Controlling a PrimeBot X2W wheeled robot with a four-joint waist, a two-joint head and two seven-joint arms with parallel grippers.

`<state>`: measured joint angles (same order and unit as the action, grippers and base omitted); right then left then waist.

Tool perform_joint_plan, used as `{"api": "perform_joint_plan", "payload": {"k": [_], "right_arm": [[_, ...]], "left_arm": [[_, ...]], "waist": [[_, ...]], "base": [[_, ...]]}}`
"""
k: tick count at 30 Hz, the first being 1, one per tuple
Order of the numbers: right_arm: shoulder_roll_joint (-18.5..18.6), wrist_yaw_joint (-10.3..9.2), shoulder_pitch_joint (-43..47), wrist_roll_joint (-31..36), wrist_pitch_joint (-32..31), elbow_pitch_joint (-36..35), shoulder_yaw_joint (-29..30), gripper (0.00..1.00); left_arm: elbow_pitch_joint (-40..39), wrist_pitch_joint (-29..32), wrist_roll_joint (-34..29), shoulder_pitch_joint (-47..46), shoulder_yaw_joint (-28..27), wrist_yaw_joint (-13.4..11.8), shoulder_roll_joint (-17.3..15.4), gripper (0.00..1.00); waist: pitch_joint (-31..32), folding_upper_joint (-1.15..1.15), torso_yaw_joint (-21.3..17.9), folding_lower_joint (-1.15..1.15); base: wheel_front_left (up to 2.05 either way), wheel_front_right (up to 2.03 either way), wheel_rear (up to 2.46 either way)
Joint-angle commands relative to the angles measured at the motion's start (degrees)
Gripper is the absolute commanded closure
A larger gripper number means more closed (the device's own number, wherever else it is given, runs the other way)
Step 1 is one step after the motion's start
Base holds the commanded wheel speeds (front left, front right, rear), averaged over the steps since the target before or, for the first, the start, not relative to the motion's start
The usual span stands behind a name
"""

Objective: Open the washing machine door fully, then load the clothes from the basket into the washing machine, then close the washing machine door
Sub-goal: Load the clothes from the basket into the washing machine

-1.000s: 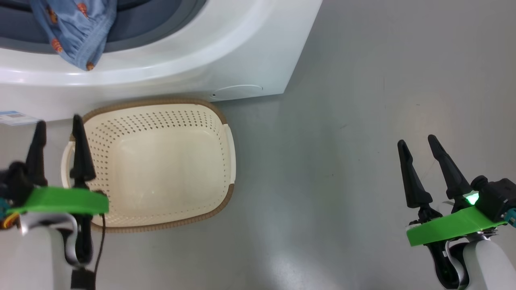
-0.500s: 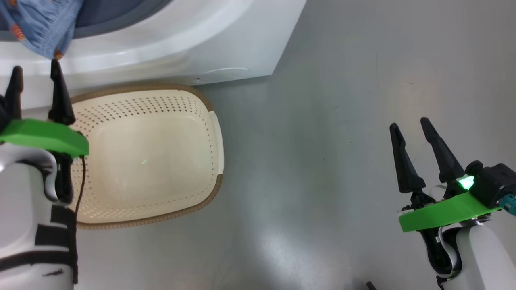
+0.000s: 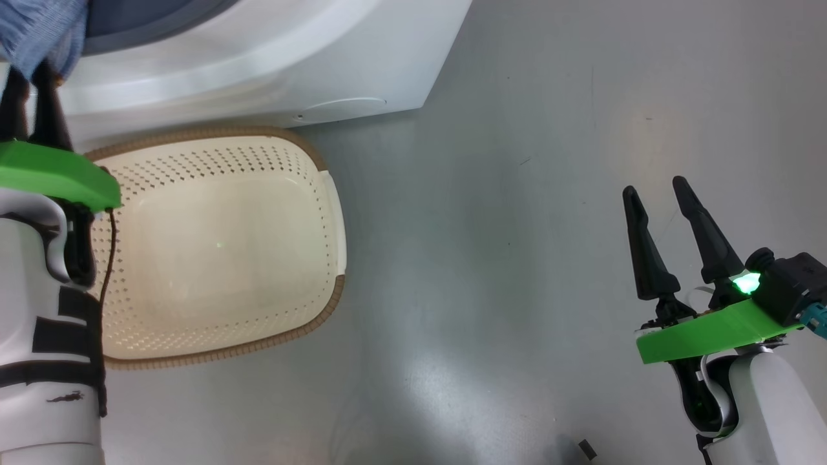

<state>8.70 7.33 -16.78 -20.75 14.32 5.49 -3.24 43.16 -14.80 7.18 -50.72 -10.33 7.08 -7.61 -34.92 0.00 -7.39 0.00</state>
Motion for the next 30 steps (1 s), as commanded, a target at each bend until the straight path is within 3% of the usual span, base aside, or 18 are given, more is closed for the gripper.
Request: {"api": "perform_joint_plan", "payload": {"k": [1,12,24,30], "right_arm": [[0.0,0.16,0.4,0.0,0.7,-1.4,-1.1,0.00],[-1.1,0.16,0.3,0.0,0.7,-1.6,-1.8,0.00],[-3.0,0.16,-0.7,-1.0,0.7,-1.0,-4.0,0.00],[-3.5,0.16,-1.5,-1.2,0.7,-1.0,-4.8,0.00]], "left_arm": [[-1.5,-0.2,-0.7,0.0,-1.0,0.1,-2.4,1.00],[-5.6,-0.2,-2.0,-3.1,1.2,0.3,-3.0,1.00],[12.8,0.1,-3.8,-21.0,5.6,0.4,-8.9,1.00],[17.2,-0.1,-5.2,-27.6,7.2,-0.8,-10.6,1.00]], "waist": [[0.0,0.00,0.0,0.00],[-0.4,0.00,-0.9,0.00],[-2.4,0.00,-5.9,0.00],[-3.4,0.00,-8.1,0.00]], "base": [[0.00,0.00,0.00],[0.00,0.00,0.00],[0.00,0.00,0.00],[0.00,0.00,0.00]]}}
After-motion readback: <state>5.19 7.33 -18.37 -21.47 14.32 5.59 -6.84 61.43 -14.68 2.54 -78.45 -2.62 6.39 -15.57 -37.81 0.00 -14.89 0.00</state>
